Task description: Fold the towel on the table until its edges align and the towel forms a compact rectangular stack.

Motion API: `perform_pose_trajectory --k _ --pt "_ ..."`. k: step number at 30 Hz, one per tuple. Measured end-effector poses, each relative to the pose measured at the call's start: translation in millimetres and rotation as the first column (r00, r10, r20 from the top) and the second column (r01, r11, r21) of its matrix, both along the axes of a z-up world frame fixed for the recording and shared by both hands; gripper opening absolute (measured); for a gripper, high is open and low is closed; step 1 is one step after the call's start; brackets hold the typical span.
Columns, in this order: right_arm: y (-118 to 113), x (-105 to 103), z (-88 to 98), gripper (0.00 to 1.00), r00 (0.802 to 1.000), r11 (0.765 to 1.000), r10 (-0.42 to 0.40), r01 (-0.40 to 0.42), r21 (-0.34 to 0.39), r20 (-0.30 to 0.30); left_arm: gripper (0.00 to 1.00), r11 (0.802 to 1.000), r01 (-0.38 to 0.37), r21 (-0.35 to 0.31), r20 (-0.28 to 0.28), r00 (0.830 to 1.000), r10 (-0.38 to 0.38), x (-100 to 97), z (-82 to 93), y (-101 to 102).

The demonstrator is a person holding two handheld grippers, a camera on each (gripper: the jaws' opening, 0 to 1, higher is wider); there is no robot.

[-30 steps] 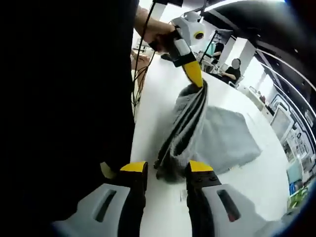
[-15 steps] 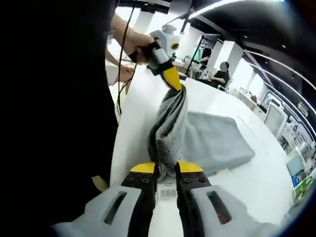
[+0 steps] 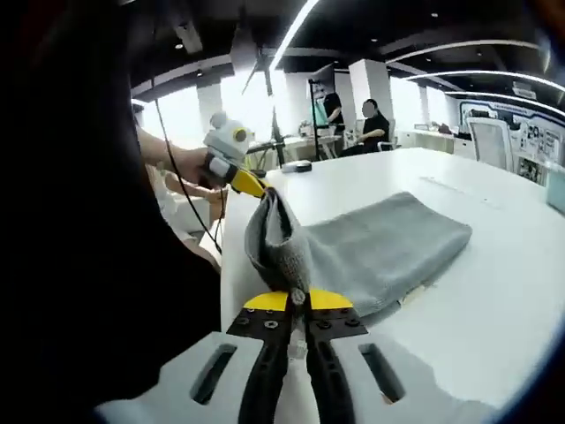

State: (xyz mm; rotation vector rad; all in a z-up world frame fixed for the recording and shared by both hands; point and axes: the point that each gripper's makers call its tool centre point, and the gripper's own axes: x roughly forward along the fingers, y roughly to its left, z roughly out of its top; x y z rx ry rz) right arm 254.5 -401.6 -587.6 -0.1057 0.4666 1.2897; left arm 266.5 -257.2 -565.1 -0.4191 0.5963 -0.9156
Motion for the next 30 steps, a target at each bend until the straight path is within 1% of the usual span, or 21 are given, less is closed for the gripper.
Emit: perform_pose_trajectory --k 2,3,4,6,8,9,10,11,12,13,14,15,16,18,19,21,22,23,24,26,30 --pt "-0.3 1.3 3.8 0.02 1.000 1.000 0.002 -0.002 0.006 -0.011 0.17 1.000 0.019 -0.010 0.029 0.999 -0.019 -2.5 4.8 -1.0" --pt "0.3 0.7 6.1 0.02 0.999 1.000 0.000 0.001 0.019 -0.040 0.20 1.000 0.027 -0.004 0.048 0.998 -0.027 -3.2 5.6 -1.4" --pt "1.3 1.2 8.8 0.02 0.998 0.999 -0.009 0.011 0.037 -0.066 0.22 0.999 0.045 0.017 0.068 0.997 -0.046 -5.4 4.1 -2.1" --pt "1.8 7.4 12.8 0.02 0.992 0.997 -0.043 0.050 0.063 -0.115 0.25 0.993 0.091 0.072 0.065 0.993 -0.095 -12.6 -3.9 -3.0" --pt "2.4 12.7 14.4 0.02 0.983 0.992 -0.070 0.086 0.087 -0.170 0.26 0.973 0.161 0.168 0.066 0.983 -0.174 -24.5 -16.0 -4.4" --pt "2.8 15.5 15.4 0.02 0.969 0.987 -0.098 0.124 0.101 -0.225 0.26 0.955 0.203 0.216 0.076 0.972 -0.223 -32.0 -21.3 -6.6" --pt "3.6 17.8 18.1 0.02 0.963 0.982 -0.104 0.138 0.126 -0.247 0.27 0.942 0.232 0.243 0.080 0.963 -0.258 -38.1 -24.5 -9.3" --pt "3.0 21.6 19.9 0.02 0.948 0.973 -0.125 0.175 0.152 -0.292 0.29 0.922 0.260 0.287 0.095 0.950 -0.297 -44.1 -29.5 -12.9" --pt "2.3 24.1 19.8 0.02 0.941 0.968 -0.138 0.194 0.159 -0.309 0.32 0.906 0.278 0.320 0.103 0.940 -0.325 -47.9 -32.9 -14.9" --pt "1.2 26.0 19.6 0.02 0.937 0.965 -0.148 0.206 0.160 -0.316 0.34 0.879 0.294 0.375 0.129 0.922 -0.364 -51.0 -37.6 -18.0" --pt "0.1 26.9 20.2 0.02 0.937 0.964 -0.147 0.207 0.166 -0.317 0.39 0.869 0.280 0.408 0.157 0.916 -0.369 -48.6 -40.4 -17.6" --pt "-0.7 27.6 19.9 0.02 0.931 0.962 -0.153 0.217 0.166 -0.331 0.42 0.869 0.259 0.422 0.196 0.909 -0.367 -45.5 -41.1 -21.1" --pt "-1.8 28.5 19.6 0.02 0.926 0.959 -0.162 0.229 0.167 -0.341 0.46 0.871 0.259 0.418 0.208 0.906 -0.370 -45.9 -41.3 -23.9" --pt "-1.8 27.3 19.1 0.02 0.930 0.963 -0.155 0.218 0.159 -0.333 0.47 0.864 0.223 0.452 0.251 0.897 -0.363 -39.1 -40.9 -25.4" --pt "-2.0 26.8 18.8 0.02 0.930 0.964 -0.154 0.216 0.157 -0.333 0.47 0.871 0.202 0.448 0.282 0.893 -0.352 -35.1 -36.7 -28.2" --pt "-1.5 25.9 19.3 0.02 0.929 0.964 -0.150 0.213 0.156 -0.339 0.38 0.883 0.158 0.442 0.360 0.870 -0.336 -27.0 -21.8 -36.3" --pt "-1.4 25.9 19.6 0.02 0.927 0.964 -0.151 0.215 0.156 -0.342 0.30 0.892 0.152 0.425 0.374 0.868 -0.326 -25.7 -15.6 -39.9" --pt "-1.6 26.2 20.2 0.02 0.925 0.963 -0.152 0.218 0.159 -0.349 0.20 0.905 0.184 0.385 0.383 0.860 -0.338 -30.0 -8.0 -48.4" --pt "-2.1 26.7 20.9 0.02 0.923 0.962 -0.153 0.222 0.162 -0.352 0.14 0.901 0.200 0.385 0.380 0.855 -0.352 -32.1 -7.8 -50.9" --pt "-3.1 27.3 20.6 0.02 0.922 0.962 -0.149 0.218 0.162 -0.358 0.10 0.866 0.196 0.460 0.347 0.858 -0.379 -29.8 -19.8 -46.7" --pt "-5.5 24.2 17.8 0.02 0.921 0.968 -0.137 0.202 0.147 -0.364 0.10 0.890 0.187 0.416 0.328 0.882 -0.338 -23.5 -19.8 -40.6"
